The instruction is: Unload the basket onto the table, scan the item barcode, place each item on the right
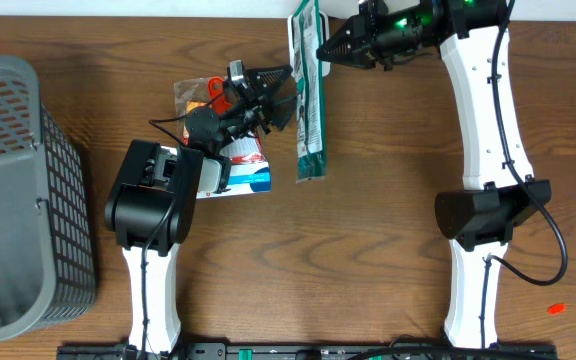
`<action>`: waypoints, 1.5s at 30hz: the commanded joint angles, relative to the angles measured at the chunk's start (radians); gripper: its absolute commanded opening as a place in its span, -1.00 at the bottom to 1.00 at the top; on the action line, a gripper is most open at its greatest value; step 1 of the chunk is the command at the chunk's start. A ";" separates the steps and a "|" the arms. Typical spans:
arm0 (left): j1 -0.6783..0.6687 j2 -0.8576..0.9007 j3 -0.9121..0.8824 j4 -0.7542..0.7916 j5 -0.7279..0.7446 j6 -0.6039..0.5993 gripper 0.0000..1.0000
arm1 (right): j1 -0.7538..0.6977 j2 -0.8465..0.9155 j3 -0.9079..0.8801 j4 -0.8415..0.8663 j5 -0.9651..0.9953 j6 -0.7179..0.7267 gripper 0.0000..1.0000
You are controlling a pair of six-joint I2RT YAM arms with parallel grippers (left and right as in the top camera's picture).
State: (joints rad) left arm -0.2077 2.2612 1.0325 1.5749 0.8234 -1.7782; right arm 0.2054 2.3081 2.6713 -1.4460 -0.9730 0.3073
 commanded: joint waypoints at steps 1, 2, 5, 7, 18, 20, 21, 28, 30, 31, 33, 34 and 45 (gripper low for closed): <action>0.000 -0.008 0.007 0.013 -0.004 0.047 0.94 | -0.016 0.019 0.016 0.016 0.030 -0.009 -0.98; 0.000 -0.008 0.007 0.013 -0.001 0.051 0.94 | -0.018 0.032 0.016 0.023 0.029 -0.009 -0.97; 0.000 -0.008 0.007 0.013 0.002 0.054 0.93 | -0.024 0.065 0.016 0.037 -0.008 -0.019 -0.98; 0.000 -0.008 0.007 0.013 0.002 0.054 0.93 | -0.028 0.089 0.016 0.048 -0.053 -0.024 -0.97; 0.000 -0.008 0.007 0.013 0.002 0.054 0.94 | -0.026 0.181 0.016 0.187 -0.262 0.004 -0.97; 0.000 -0.008 0.007 0.013 0.002 0.055 0.93 | -0.026 0.181 0.016 0.203 -0.262 0.018 -0.97; 0.000 -0.008 0.007 0.013 0.002 0.058 0.91 | -0.028 0.181 0.016 0.206 -0.262 0.031 -0.98; 0.000 -0.008 0.007 0.013 0.002 0.073 0.93 | -0.027 0.181 0.016 0.271 -0.351 0.110 -0.97; 0.000 -0.008 0.007 0.013 0.002 0.073 0.94 | -0.022 0.181 0.016 0.297 -0.357 0.135 -0.97; 0.000 -0.008 0.007 0.013 0.002 0.073 0.93 | -0.021 0.181 0.016 0.304 -0.357 0.142 -0.97; 0.000 -0.008 0.007 0.013 0.002 0.073 0.94 | -0.019 0.181 0.016 0.305 -0.353 0.141 -0.97; 0.000 -0.008 0.007 0.013 0.002 0.073 0.93 | -0.017 0.182 0.014 0.302 -0.344 0.140 -0.97; 0.000 -0.008 0.007 0.013 0.002 0.073 0.93 | -0.010 0.185 -0.072 0.233 -0.273 0.061 -0.98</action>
State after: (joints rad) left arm -0.2077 2.2612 1.0325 1.5749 0.8238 -1.7267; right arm 0.1894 2.4901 2.6427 -1.1973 -1.2594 0.4114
